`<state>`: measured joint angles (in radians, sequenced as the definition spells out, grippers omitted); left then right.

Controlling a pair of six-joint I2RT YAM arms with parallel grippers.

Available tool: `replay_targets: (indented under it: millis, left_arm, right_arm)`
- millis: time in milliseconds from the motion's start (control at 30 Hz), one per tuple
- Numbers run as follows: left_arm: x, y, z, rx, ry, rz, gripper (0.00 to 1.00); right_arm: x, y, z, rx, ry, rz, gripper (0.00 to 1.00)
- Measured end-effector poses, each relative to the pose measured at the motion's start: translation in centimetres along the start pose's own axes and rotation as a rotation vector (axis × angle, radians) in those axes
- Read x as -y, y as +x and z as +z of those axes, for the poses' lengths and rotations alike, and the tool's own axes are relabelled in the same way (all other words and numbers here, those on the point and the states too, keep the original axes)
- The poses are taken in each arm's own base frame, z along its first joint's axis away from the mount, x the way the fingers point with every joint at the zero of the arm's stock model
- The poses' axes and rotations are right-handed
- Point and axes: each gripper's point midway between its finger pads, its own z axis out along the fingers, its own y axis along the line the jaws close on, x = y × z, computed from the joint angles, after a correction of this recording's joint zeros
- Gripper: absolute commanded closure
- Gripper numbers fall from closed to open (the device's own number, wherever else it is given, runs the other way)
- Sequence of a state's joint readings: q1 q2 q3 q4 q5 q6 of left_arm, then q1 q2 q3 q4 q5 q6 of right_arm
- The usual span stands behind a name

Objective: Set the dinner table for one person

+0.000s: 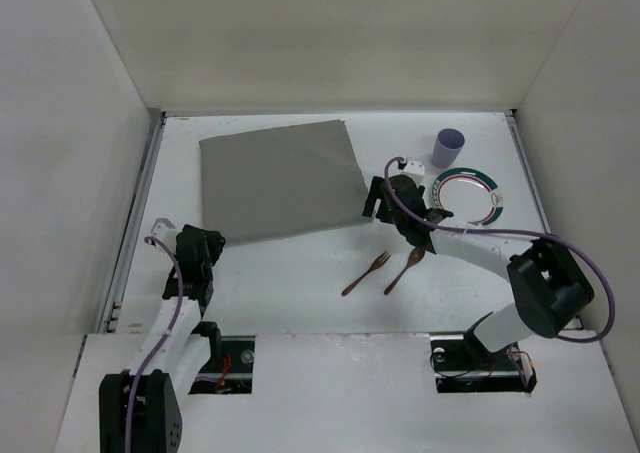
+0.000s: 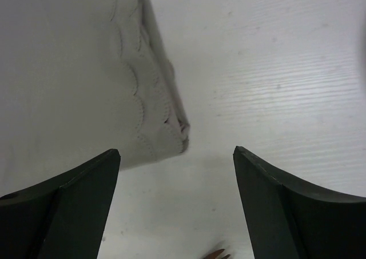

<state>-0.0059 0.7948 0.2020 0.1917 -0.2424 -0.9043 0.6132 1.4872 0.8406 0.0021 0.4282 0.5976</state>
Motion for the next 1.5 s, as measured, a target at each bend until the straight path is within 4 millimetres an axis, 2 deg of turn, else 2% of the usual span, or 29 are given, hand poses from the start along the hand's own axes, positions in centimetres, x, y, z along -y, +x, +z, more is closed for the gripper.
replay_targets:
  millis: [67, 200, 367, 433, 500, 567, 667, 800, 900, 1000, 1200, 1500]
  left_arm:
    - [-0.3, -0.1, -0.2, 0.005, -0.010, 0.007, 0.55]
    - [-0.7, -0.5, -0.9, 0.020, -0.021, 0.015, 0.45]
    - [-1.4, -0.2, -1.0, 0.010, -0.047, 0.027, 0.44]
    - [-1.9, 0.1, -0.8, -0.004, -0.068, 0.038, 0.46]
    - [-2.6, 0.7, -0.5, -0.025, -0.098, 0.053, 0.47]
    - [-3.3, 1.3, -0.1, -0.048, -0.127, 0.065, 0.49]
    - [-3.8, 1.9, 0.3, -0.067, -0.151, 0.074, 0.54]
    - [-3.2, 1.9, 1.0, -0.070, -0.144, 0.076, 0.65]
    - [-2.6, 2.3, 1.4, -0.087, -0.132, 0.087, 0.76]
    - [-1.9, 3.1, 1.8, -0.108, -0.116, 0.109, 0.85]
    - [-0.2, 4.4, 2.4, -0.141, -0.080, 0.142, 0.91]
    - [1.4, 5.1, 2.0, -0.155, -0.034, 0.169, 0.95]
  right_arm:
    - [-0.7, 1.0, 0.4, -0.031, -0.028, 0.006, 0.16]
    - [-0.8, 2.8, 1.7, -0.088, -0.039, 0.019, 0.23]
    - [-1.1, 3.9, 3.8, -0.147, -0.055, 0.054, 0.30]
    - [-1.4, 4.1, 4.3, -0.162, -0.073, 0.077, 0.41]
    - [-1.6, 4.1, 4.7, -0.174, -0.086, 0.100, 0.61]
    - [-1.6, 4.1, 5.0, -0.182, -0.094, 0.122, 0.76]
    - [-1.1, 3.6, 5.3, -0.182, -0.092, 0.157, 0.88]
    - [0.0, 2.4, 5.3, -0.154, -0.084, 0.198, 0.92]
    - [0.9, 1.7, 3.8, -0.120, -0.087, 0.218, 0.93]
    - [2.0, 1.9, 2.1, -0.095, -0.081, 0.231, 0.94]
    - [4.9, 3.7, -0.4, -0.085, -0.039, 0.245, 0.92]
    - [6.3, 5.0, -0.8, -0.090, -0.006, 0.246, 0.92]
